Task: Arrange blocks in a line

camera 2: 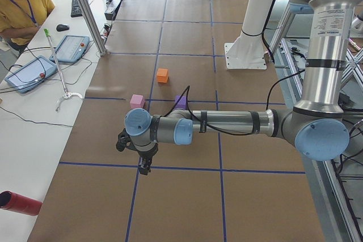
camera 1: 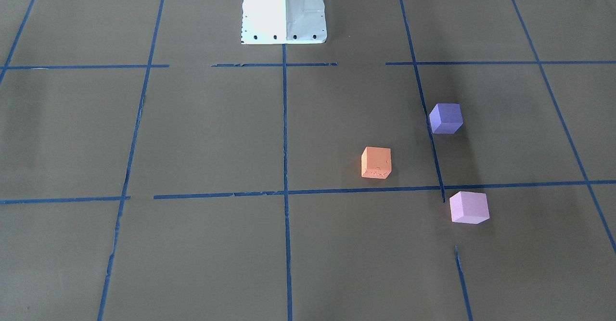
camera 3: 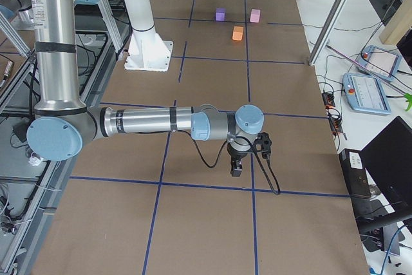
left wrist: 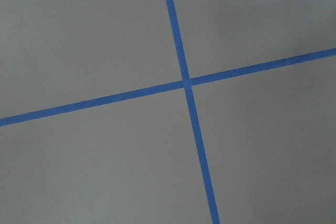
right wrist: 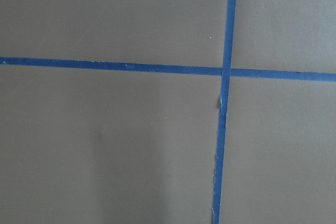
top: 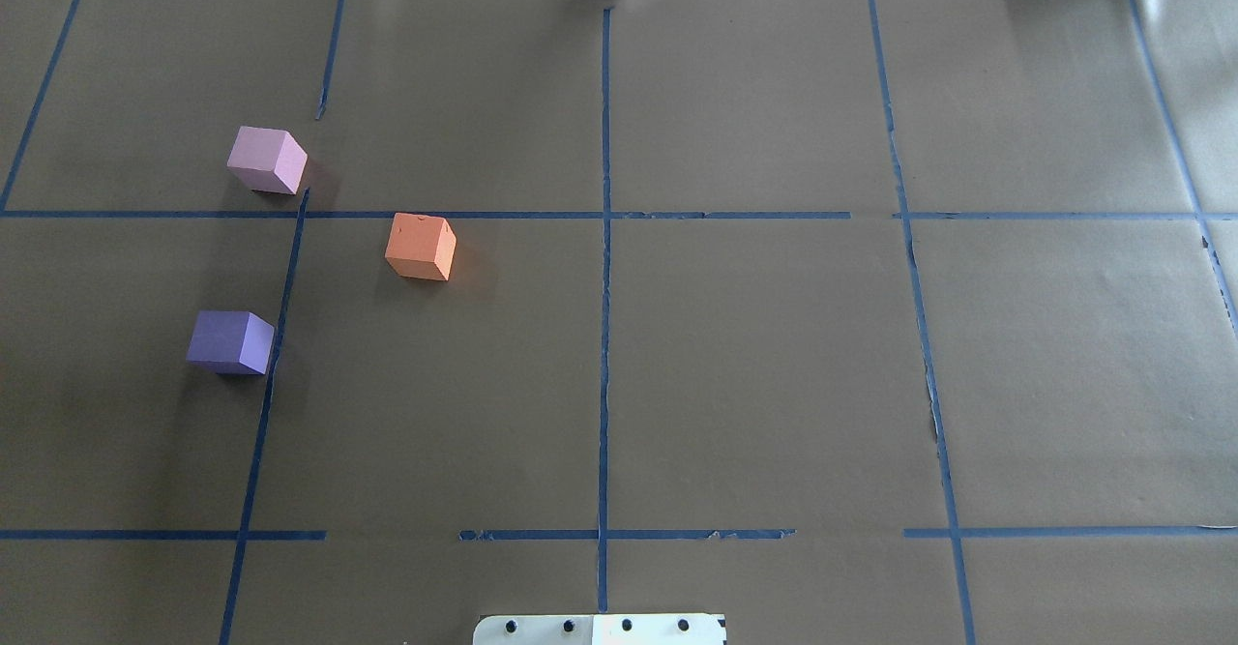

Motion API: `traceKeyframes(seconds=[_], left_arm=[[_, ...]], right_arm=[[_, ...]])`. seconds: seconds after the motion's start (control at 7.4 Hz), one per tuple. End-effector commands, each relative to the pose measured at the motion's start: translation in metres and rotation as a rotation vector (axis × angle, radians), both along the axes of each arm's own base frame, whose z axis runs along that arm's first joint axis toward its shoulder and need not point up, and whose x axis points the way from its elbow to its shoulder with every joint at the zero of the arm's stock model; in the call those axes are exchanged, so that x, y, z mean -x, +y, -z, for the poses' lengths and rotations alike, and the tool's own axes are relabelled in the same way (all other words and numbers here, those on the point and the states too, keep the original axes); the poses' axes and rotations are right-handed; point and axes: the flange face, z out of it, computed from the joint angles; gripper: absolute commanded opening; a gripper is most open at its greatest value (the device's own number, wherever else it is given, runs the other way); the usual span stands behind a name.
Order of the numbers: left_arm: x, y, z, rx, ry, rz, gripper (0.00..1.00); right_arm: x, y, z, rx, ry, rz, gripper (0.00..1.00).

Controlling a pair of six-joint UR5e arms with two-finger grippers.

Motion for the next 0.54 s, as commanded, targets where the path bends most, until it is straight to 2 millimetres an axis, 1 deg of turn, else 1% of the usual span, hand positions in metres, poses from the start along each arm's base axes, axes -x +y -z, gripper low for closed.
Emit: traceKeyframes(seconds=[0.0, 0.27, 0.41], left_arm=[[0.0, -0.002, 0.011, -0.023, -0.002, 0.001, 1.0], [-0.001, -0.006, 0.021, -0.042, 0.002, 0.003, 1.0], [-0.014, -0.024, 0.055, -0.16, 0.028, -0.018, 1.0]], right_arm=[[0.0, 0.0, 0.0, 0.0, 0.0, 0.0, 1.0], [0.0, 0.0, 0.0, 0.0, 0.0, 0.0, 1.0], [0.0, 0.0, 0.001, -0.002, 0.0, 0.0, 1.0]])
